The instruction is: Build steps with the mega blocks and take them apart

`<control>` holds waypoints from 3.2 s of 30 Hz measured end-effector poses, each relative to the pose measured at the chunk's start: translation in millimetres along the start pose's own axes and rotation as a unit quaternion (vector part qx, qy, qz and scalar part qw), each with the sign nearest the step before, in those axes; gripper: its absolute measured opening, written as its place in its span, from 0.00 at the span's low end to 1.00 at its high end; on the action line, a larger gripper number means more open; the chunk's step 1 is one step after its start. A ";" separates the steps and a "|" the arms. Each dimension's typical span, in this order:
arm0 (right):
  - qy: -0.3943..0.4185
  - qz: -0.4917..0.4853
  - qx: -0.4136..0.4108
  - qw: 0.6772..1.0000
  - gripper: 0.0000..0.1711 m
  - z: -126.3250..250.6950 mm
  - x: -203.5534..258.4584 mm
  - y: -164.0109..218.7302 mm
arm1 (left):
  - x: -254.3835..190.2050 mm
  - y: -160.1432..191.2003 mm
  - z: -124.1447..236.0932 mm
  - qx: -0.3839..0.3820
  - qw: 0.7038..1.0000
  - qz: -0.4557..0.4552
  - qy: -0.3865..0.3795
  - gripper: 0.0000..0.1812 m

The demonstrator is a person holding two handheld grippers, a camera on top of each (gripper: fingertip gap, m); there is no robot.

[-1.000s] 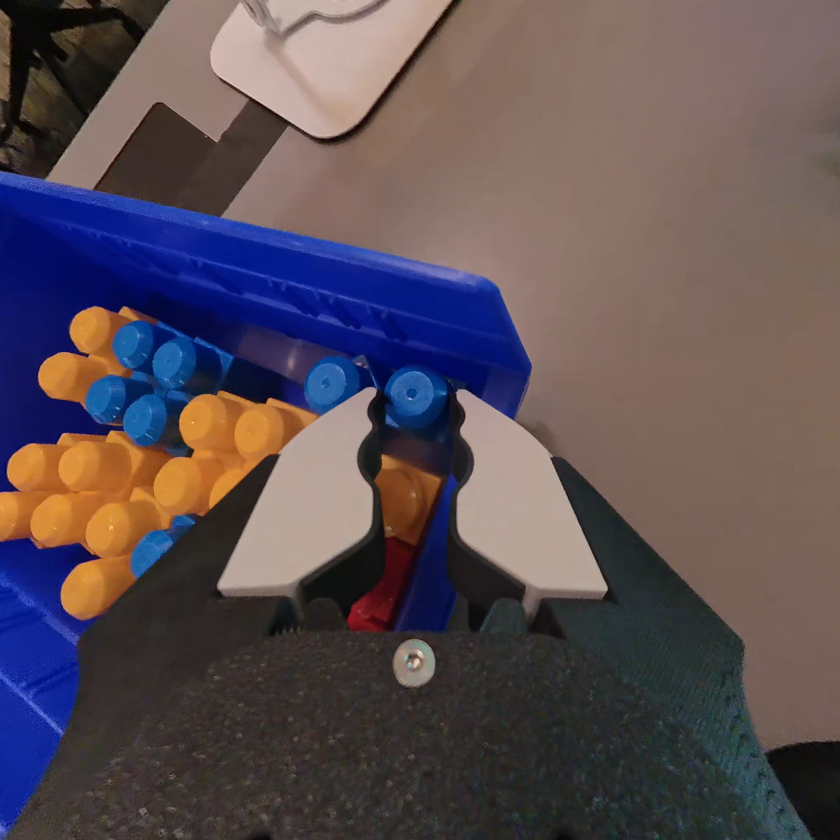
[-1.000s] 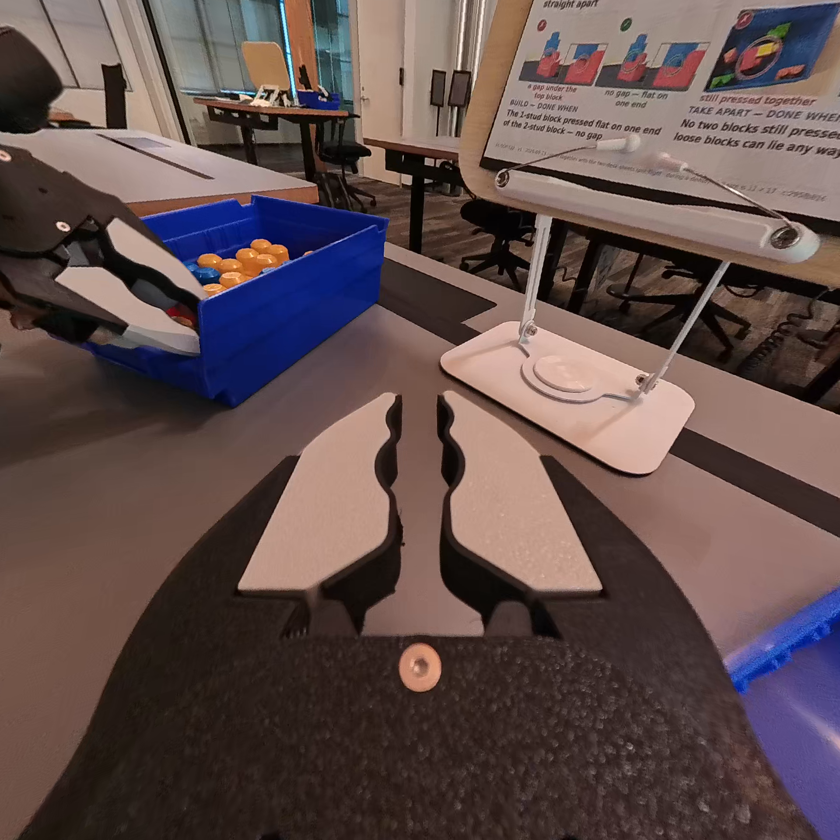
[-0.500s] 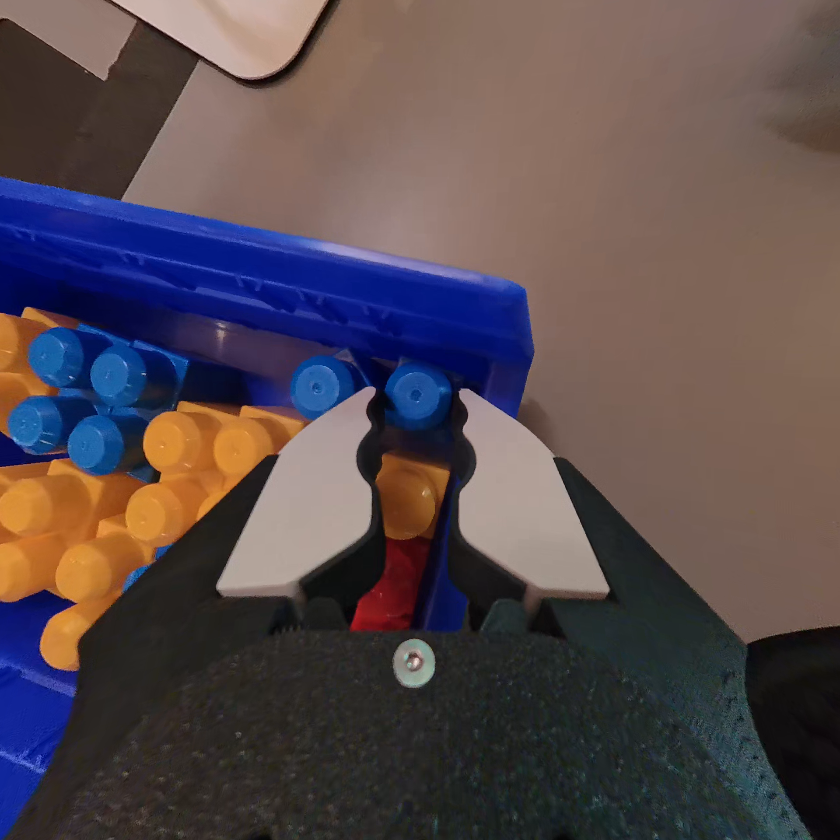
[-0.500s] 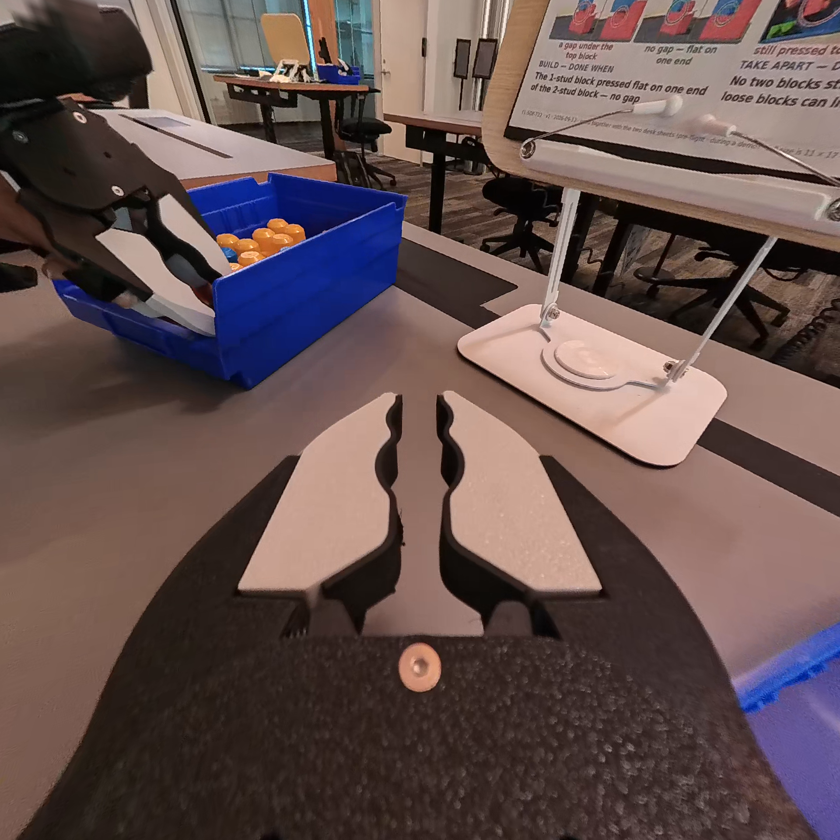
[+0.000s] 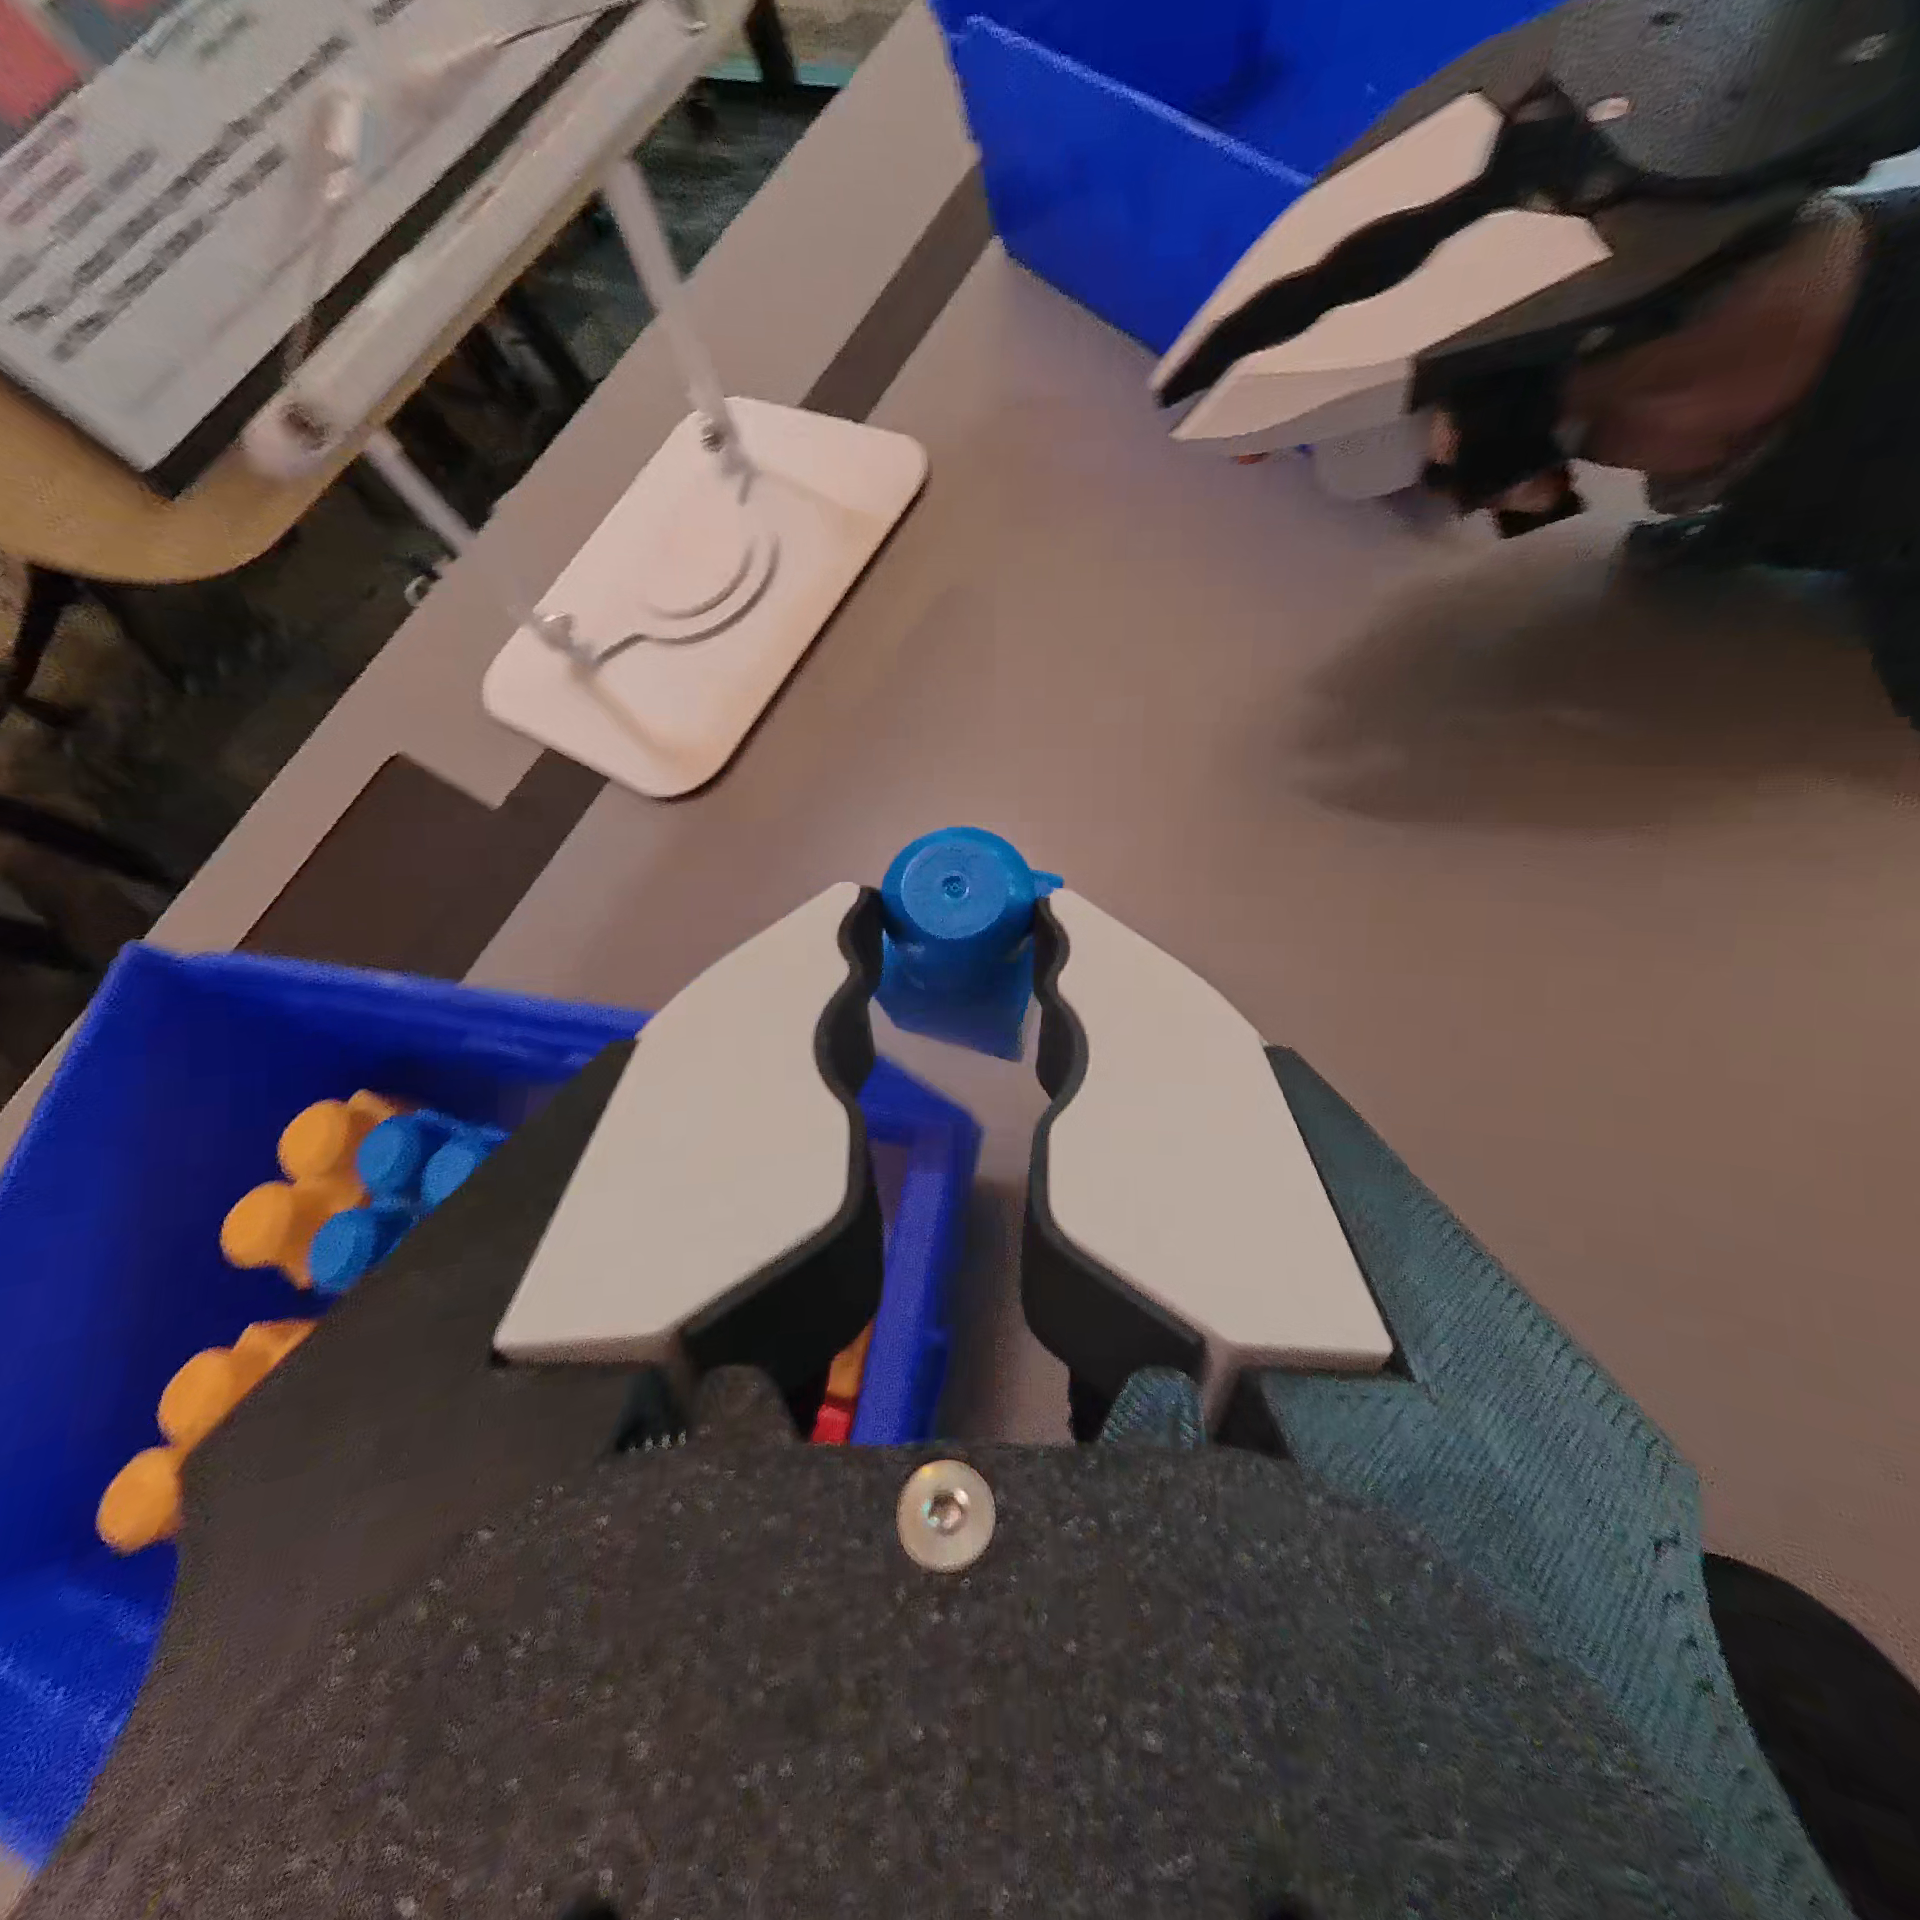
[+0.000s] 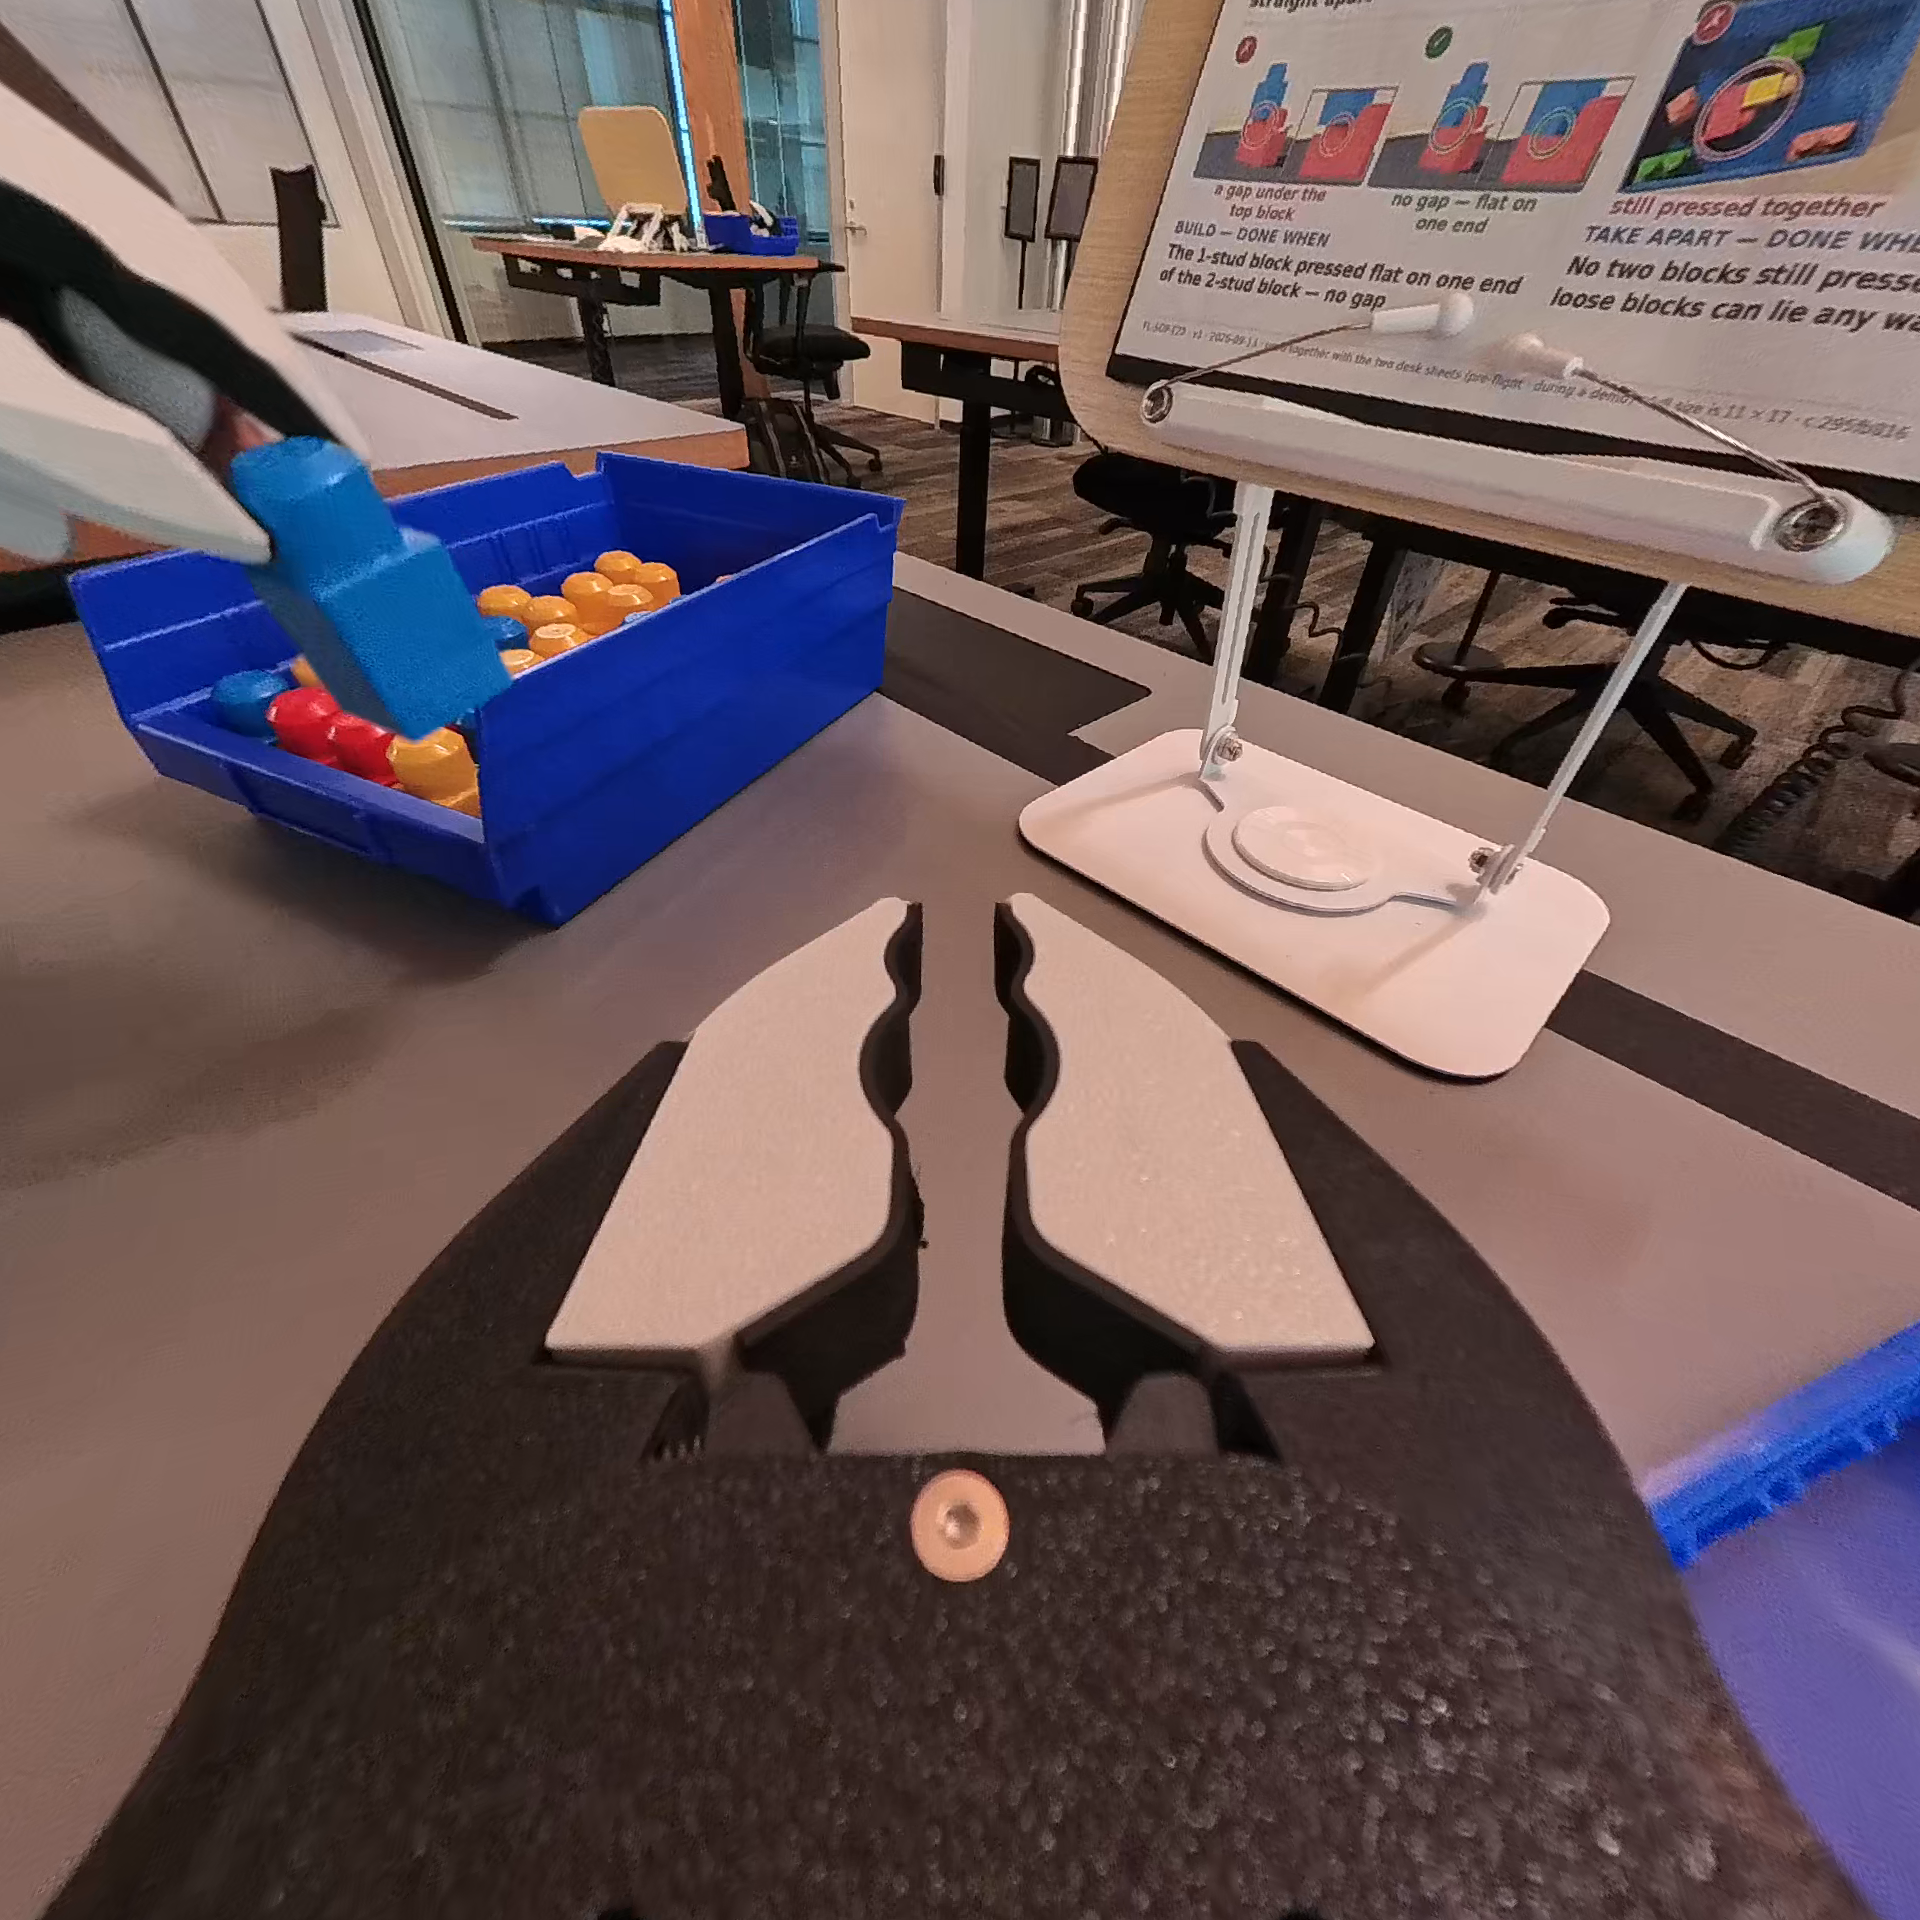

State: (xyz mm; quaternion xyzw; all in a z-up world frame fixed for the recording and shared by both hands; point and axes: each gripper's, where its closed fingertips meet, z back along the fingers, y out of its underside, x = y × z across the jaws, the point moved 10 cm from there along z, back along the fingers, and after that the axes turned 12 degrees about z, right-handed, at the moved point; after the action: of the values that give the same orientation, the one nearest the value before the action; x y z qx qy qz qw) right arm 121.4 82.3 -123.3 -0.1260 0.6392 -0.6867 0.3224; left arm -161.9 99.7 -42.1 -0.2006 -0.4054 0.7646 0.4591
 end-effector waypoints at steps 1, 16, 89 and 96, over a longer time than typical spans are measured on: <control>0.001 -0.001 0.000 1.000 0.08 0.4 -0.6 0.1 | -7.6 -1.5 -5.3 0.005 1.000 -0.007 0.013 0.16; 0.005 0.007 0.009 1.000 0.07 0.6 -1.7 2.8 | -55.9 45.2 -102.1 0.125 0.987 -0.010 0.097 0.16; 0.100 0.018 -0.030 0.994 0.00 11.2 -8.6 -3.2 | 128.0 -23.3 34.5 0.048 0.988 0.062 -0.133 0.16; 0.113 0.022 -0.056 0.992 0.00 18.5 -8.4 -11.5 | 53.0 -54.0 14.7 0.067 0.996 -0.005 -0.058 0.16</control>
State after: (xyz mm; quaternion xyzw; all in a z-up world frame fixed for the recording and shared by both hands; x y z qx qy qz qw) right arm 135.3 72.4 -107.5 -0.0515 0.7114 -0.6527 0.2554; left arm -169.2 152.6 13.5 -0.1223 -0.3804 0.7982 0.4508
